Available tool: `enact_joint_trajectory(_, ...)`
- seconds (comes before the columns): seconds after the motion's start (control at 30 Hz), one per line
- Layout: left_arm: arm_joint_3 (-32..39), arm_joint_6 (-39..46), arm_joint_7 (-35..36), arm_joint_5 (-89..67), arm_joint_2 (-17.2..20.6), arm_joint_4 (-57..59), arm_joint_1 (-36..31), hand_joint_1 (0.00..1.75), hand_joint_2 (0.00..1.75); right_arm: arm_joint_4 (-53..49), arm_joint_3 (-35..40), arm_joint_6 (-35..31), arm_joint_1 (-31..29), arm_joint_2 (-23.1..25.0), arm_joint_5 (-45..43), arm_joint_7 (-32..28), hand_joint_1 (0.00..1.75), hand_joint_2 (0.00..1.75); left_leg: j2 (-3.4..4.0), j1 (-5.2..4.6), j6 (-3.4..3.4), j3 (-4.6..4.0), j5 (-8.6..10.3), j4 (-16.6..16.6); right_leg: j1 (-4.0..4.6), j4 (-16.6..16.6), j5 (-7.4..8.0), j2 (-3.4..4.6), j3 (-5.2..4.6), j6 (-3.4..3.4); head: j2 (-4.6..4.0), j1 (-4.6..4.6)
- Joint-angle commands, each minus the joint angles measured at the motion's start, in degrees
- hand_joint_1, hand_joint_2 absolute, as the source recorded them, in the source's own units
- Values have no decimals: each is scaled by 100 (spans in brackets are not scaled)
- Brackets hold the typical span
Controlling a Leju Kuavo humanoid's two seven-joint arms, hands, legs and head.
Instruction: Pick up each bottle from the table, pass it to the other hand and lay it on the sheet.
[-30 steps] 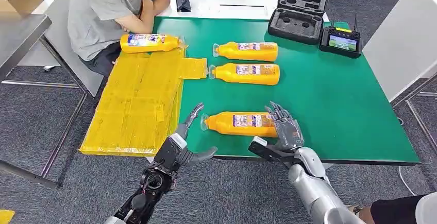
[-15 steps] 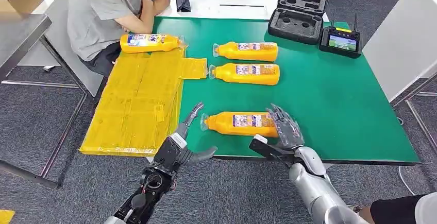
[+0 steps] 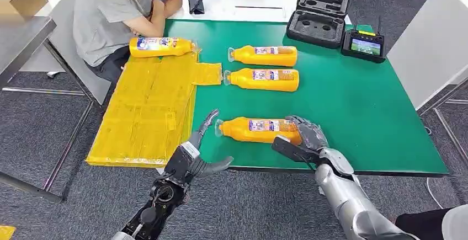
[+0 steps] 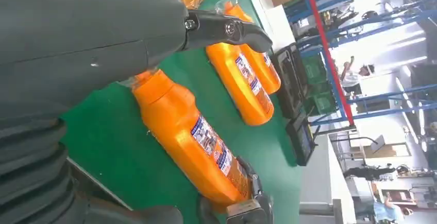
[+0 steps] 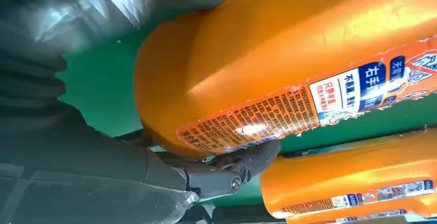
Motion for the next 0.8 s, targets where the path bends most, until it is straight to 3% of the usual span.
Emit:
enact_joint_trajectory(0.03,-189,22,8,7,202,136,-158,0,175,396,66,134,45,-18,68,101,159,175,-4,8,-10,7,-2,3,9,-1,-2,-8,12,-14,0,0)
enact_joint_trajectory(0.1,-189,22,8,7,202,136,-158,0,175,396,66,134,45,-18,68,101,159,175,-4,6,-5,7,0,3,7,-2,0,-8,13,-12,0,0)
enact_joint_trajectory(0.13,-197,25,8,14,194,139,-152,0,175,389,65,122,47,-17,85,114,150,175,-4,4,4,6,6,-1,4,-4,4,-6,11,-9,0,0)
enact_joint_trajectory(0.3,-217,16,8,33,175,167,-167,0,175,425,71,257,51,-46,114,122,171,175,-6,7,-1,6,3,8,8,0,7,-10,13,-25,0,0)
enact_joint_trajectory(0.43,-246,20,0,80,169,215,-203,0,175,373,-5,171,90,-44,117,-14,175,175,-9,7,-2,6,3,9,9,1,6,-14,13,-26,0,0)
enact_joint_trajectory(0.6,-259,110,24,129,183,110,-124,0,175,119,-890,-188,202,251,-898,-1437,175,175,-3,6,1,8,5,3,7,-4,9,-7,13,-23,0,0)
enact_joint_trajectory(0.73,-278,154,35,134,187,171,-120,0,175,-714,-708,-100,535,348,-1966,-1631,175,175,12,5,-1,-1,-1,6,6,3,7,9,3,-24,0,0)
enact_joint_trajectory(0.8,-278,154,35,134,187,171,-120,0,175,-714,-708,-100,535,348,-1966,-1631,175,175,14,3,1,-12,-1,7,5,7,8,11,-7,-21,0,0)
